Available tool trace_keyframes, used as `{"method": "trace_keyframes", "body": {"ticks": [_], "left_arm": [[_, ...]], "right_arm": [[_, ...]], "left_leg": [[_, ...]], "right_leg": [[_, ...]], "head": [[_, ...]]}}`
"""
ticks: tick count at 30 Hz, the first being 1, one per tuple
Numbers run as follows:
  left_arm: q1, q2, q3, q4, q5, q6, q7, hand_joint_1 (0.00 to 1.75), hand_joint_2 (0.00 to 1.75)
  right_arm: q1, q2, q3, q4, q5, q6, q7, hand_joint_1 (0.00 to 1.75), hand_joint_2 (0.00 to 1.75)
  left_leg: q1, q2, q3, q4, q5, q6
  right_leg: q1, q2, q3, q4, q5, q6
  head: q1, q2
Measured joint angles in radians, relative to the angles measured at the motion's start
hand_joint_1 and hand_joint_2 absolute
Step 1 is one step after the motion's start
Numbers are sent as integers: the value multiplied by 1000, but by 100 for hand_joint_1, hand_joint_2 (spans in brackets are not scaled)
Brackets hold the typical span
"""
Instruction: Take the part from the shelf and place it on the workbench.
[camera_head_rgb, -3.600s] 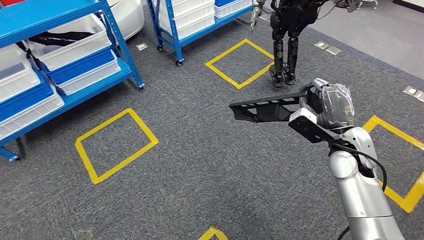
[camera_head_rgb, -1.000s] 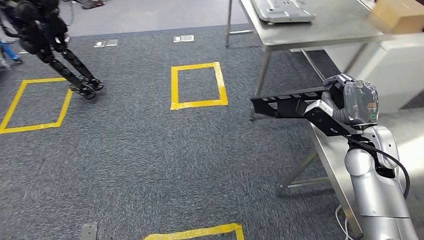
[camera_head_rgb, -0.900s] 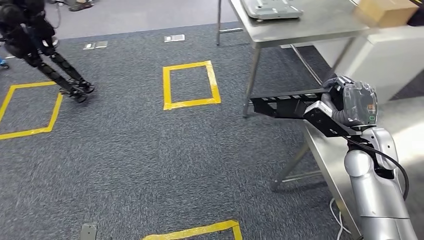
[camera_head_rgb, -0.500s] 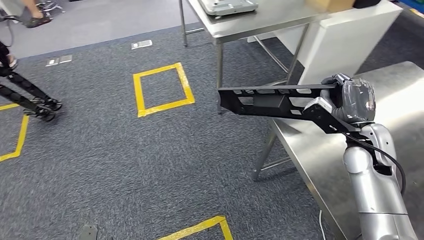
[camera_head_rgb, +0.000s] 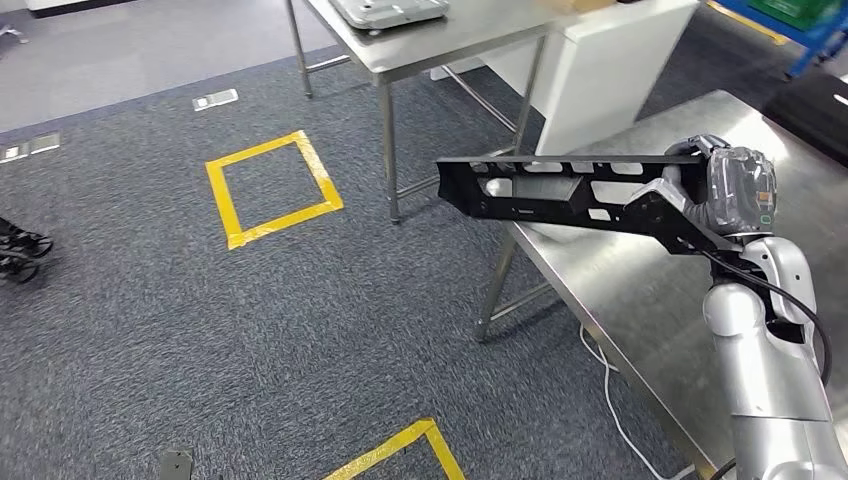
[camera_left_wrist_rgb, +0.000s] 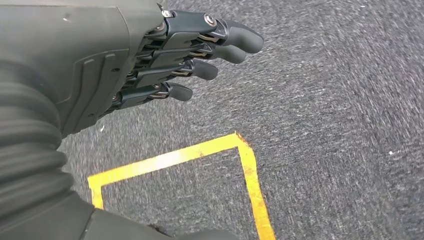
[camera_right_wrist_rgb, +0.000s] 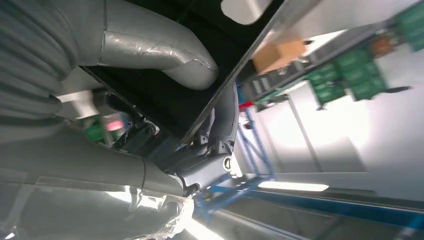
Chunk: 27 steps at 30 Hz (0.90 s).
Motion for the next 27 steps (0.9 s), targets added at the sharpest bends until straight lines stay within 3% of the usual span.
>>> {"method": "trace_keyframes", "body": {"ticks": [1, 2, 3, 4, 6, 7, 8, 9, 10, 12, 13, 14, 15, 16, 17, 18, 20, 22, 24, 25, 27], "left_arm": [[0, 0, 0, 0, 0, -1, -1, 0, 175], [0, 0, 0, 0, 0, -1, -1, 0, 175], [0, -1, 0, 0, 0, -2, -1, 0, 175], [0, -1, 0, 0, 0, -2, -1, 0, 175], [0, -1, 0, 0, -1, -3, -2, 0, 175], [0, 0, 0, 0, -1, -4, -2, 0, 175], [0, 1, 0, 0, -1, -4, -2, 0, 175], [0, 2, 0, 0, 0, -5, -1, 0, 175], [0, 3, 0, 0, 1, -6, 0, 0, 175], [5, 4, 1, 0, 5, -7, 0, 0, 175], [8, 5, 2, 0, 7, -7, -1, 0, 175], [13, 6, 3, 0, 9, -7, -1, 0, 175], [17, 7, 4, 0, 12, -7, -2, 0, 175], [20, 8, 5, 0, 13, -8, -4, 0, 175], [21, 8, 5, 0, 13, -9, -7, 0, 175], [22, 8, 5, 0, 10, -11, -9, 0, 175], [21, 9, 5, 0, 5, -14, -12, 0, 175], [20, 10, 5, 0, -1, -17, -12, 0, 175], [16, 9, 4, 0, -6, -18, -12, 0, 175], [13, 9, 4, 0, -7, -18, -12, 0, 175], [8, 10, 4, 0, -8, -19, -12, 0, 175]], "right_arm": [[0, -1, 0, 3, 1, 1, 2, 171, 175], [0, -2, -1, 6, 2, 3, 4, 171, 175], [-1, -4, -2, 7, 3, 4, 6, 171, 175], [-3, -6, -4, 8, 4, 4, 9, 171, 175], [-12, -10, -9, 9, 5, 6, 13, 171, 175], [-15, -12, -11, 9, 5, 7, 14, 171, 175], [-17, -15, -14, 9, 6, 8, 16, 171, 175], [-18, -17, -16, 10, 6, 10, 18, 171, 175], [-19, -20, -18, 11, 7, 11, 19, 171, 175], [-27, -20, -20, 13, 9, 17, 23, 171, 175], [-34, -17, -19, 16, 10, 21, 24, 171, 175], [-40, -13, -19, 18, 11, 24, 25, 171, 175], [-45, -9, -19, 22, 11, 27, 26, 171, 175], [-48, -7, -18, 26, 13, 28, 26, 171, 175], [-50, -5, -18, 31, 14, 29, 27, 171, 175], [-52, -4, -18, 35, 15, 29, 28, 171, 175], [-56, -4, -18, 42, 16, 27, 30, 171, 175], [-57, -4, -18, 46, 14, 25, 31, 171, 175], [-54, -11, -20, 49, 10, 25, 31, 171, 175], [-51, -16, -22, 51, 7, 24, 31, 171, 175], [-50, -25, -26, 54, 2, 24, 31, 171, 175]], "left_leg": [[-2, 14, -5, 0, 3, 1], [-3, 28, -9, 1, 5, 0], [-4, 41, -12, 1, 7, -1], [-6, 53, -13, 2, 8, -3], [-15, 76, -12, 5, 8, -9], [-19, 88, -12, 7, 7, -12], [-22, 101, -12, 8, 6, -16], [-21, 111, -12, 9, 5, -19], [-18, 103, -15, 17, -2, -24], [-7, 49, -40, 83, -50, -38], [-1, 14, -64, 145, -88, -46], [3, -7, -91, 215, -125, -51], [7, -17, -115, 275, -151, -56], [12, -21, -125, 302, -156, -59], [17, -22, -118, 293, -141, -62], [23, -26, -93, 248, -111, -64], [36, -67, -27, 117, -50, -69], [40, -100, 2, 46, -30, -69], [32, -85, -1, 37, -26, -59], [30, -73, -1, 29, -19, -50], [26, -48, 0, 11, -2, -30]], "right_leg": [[0, -3, -1, 22, -8, 5], [0, -7, 21, 1, -2, 11], [0, -19, 64, -59, 14, 18], [2, -48, 117, -138, 30, 22], [12, -98, 193, -255, 53, 16], [16, -109, 205, -277, 57, 9], [19, -97, 204, -280, 61, 3], [12, -82, 202, -281, 66, -4], [5, -69, 201, -283, 70, -10], [-8, -44, 198, -285, 80, -26], [-8, -30, 195, -285, 83, -31], [-8, -17, 192, -284, 86, -35], [-7, -2, 191, -284, 88, -35], [-7, 14, 189, -282, 89, -35], [-8, 29, 188, -280, 90, -33], [-9, 44, 188, -277, 91, -32], [-9, 69, 183, -270, 92, -28], [-6, 92, 168, -267, 98, -14], [-5, 114, 154, -274, 111, 7], [-7, 108, 147, -275, 114, 14], [-2, 58, 117, -232, 91, 14]], "head": [[0, 0], [0, 0], [0, 0], [1, 0], [1, 0], [1, 0], [0, 0], [0, 0], [0, 0], [-1, 0], [-2, 0], [-2, 0], [-2, 0], [-3, 0], [-3, 0], [-2, 0], [-2, 0], [-1, 0], [-1, 0], [-1, 0], [3, 0]]}}
